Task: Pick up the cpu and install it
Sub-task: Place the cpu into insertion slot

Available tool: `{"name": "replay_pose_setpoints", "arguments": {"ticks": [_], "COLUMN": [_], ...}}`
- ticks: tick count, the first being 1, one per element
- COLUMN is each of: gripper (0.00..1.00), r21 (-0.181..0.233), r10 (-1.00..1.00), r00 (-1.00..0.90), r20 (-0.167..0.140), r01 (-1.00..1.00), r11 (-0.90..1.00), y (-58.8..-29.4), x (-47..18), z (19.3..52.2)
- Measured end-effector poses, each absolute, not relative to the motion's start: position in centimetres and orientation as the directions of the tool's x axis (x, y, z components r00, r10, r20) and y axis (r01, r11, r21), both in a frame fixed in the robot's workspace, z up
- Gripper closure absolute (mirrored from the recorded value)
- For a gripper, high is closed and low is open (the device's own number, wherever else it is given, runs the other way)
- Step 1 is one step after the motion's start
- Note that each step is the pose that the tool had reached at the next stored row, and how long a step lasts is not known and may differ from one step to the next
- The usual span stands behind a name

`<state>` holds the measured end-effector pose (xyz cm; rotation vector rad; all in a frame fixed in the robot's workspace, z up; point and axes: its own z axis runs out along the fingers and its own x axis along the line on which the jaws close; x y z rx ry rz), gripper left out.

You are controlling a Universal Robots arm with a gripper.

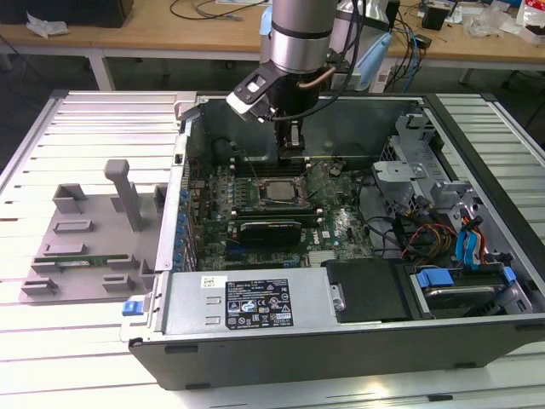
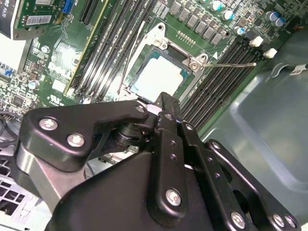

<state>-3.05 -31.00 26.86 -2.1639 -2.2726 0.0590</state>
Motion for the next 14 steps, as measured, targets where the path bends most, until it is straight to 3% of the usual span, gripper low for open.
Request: {"name": "replay_pose_setpoints", "arguments": {"ticks": [14], "gripper": [0.89], "r21": [-0.029], "r10": [0.999], "r00": [-0.049], "r20": [-0.023], "r01": [0.998], "r11": [0.049], "y": [-31.0], "x": [-3.1], "z": [30.5]}}
